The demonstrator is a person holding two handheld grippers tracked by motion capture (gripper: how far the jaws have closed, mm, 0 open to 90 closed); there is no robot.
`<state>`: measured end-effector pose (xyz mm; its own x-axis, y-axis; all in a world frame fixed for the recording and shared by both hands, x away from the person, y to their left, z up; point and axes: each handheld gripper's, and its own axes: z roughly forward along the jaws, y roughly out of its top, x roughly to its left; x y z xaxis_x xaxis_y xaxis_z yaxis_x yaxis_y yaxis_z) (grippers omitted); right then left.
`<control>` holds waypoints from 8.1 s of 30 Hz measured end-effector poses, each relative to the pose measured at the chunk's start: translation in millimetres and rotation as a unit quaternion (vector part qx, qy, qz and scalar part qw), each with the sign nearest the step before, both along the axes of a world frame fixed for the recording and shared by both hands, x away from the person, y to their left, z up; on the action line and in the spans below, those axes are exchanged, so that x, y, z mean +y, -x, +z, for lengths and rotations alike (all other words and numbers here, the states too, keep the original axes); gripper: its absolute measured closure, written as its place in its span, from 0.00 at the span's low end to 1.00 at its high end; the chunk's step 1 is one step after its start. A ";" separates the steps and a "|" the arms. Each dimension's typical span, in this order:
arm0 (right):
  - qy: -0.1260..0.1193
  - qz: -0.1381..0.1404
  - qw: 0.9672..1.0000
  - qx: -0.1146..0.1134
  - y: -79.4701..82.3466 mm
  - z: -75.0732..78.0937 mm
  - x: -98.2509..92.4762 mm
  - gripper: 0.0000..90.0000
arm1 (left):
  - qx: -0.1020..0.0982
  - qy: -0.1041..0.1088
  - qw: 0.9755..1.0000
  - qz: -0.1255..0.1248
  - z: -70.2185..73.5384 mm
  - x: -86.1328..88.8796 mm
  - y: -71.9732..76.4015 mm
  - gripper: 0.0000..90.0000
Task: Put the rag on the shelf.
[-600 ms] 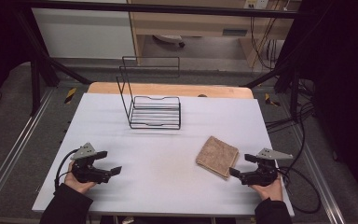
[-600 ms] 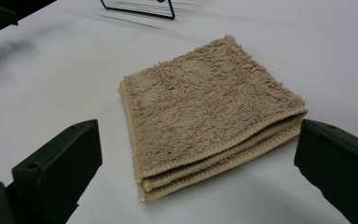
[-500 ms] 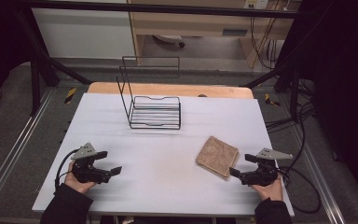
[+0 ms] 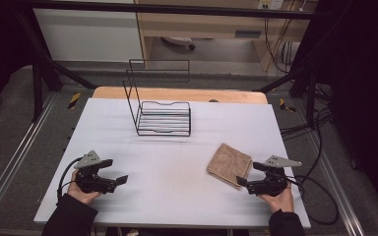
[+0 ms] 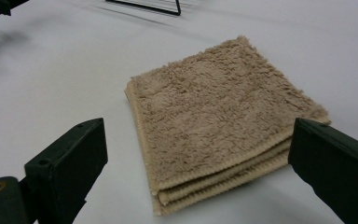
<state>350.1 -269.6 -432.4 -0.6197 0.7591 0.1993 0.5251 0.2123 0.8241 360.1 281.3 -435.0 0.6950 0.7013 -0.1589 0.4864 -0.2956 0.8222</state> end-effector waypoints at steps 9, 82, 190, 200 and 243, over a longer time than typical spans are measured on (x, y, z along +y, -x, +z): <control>0.020 0.011 1.000 -0.004 -2.3 2.2 24.4 0.18 | 0.002 -0.002 1.000 0.002 -0.1 -0.7 0.1 0.07; 0.058 0.177 0.983 -0.004 -5.3 2.6 160.1 0.93 | 0.001 -0.012 1.000 0.003 1.8 -1.2 0.7 0.09; 0.023 -0.036 0.998 0.054 -43.7 -14.8 62.0 0.56 | 0.098 -0.060 0.993 -0.021 -10.7 -227.6 -71.4 0.88; 0.048 -0.033 0.996 0.074 -42.6 -18.3 74.3 0.74 | 0.099 -0.059 0.993 -0.023 -10.6 -227.6 -71.2 0.90; -0.037 -0.001 0.999 0.029 -23.4 17.1 72.2 0.95 | 0.044 0.016 0.998 -0.034 24.0 -197.1 -43.3 0.93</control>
<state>373.5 -197.4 -415.3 -0.6048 0.7419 0.2894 0.5721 0.1520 0.8059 403.5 84.3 -411.0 0.7239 0.6459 -0.2426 0.5361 -0.3052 0.7870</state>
